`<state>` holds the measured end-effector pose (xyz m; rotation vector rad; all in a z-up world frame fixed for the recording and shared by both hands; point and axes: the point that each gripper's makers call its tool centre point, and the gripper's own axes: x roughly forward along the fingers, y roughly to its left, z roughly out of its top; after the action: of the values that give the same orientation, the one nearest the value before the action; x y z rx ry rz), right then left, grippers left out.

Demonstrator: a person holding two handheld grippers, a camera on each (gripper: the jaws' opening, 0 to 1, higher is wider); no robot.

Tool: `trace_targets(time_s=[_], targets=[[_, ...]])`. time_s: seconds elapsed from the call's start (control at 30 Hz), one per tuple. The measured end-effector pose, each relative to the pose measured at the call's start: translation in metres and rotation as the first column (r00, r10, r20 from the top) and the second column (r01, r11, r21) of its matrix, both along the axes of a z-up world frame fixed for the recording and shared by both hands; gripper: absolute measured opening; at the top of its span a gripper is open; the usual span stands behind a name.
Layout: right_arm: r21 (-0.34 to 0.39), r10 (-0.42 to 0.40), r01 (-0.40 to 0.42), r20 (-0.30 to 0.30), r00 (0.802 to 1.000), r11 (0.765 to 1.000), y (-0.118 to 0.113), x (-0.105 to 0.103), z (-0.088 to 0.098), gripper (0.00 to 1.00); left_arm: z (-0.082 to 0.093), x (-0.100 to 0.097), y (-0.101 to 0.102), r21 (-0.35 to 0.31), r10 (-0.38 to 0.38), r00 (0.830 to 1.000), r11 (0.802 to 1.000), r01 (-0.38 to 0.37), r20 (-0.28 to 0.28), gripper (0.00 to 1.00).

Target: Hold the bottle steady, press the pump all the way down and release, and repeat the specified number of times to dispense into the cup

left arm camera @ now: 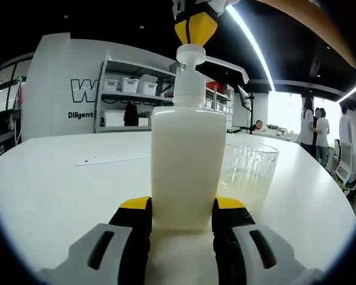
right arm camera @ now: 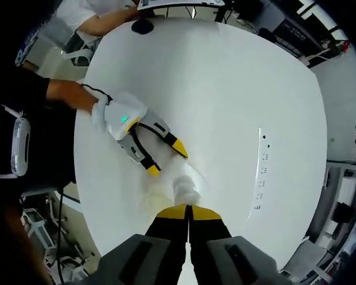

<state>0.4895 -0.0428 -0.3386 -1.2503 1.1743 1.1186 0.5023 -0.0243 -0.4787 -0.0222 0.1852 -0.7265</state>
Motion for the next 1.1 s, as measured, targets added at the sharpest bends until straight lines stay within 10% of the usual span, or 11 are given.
trace_targets(time_s=[1.1], targets=[[-0.018,-0.045,0.045,0.001,0.999,0.999,0.0,0.001,-0.002,0.0,-0.003,-0.012,-0.003,0.003,0.004,1.0,1.0,-0.004,-0.008,0.39]])
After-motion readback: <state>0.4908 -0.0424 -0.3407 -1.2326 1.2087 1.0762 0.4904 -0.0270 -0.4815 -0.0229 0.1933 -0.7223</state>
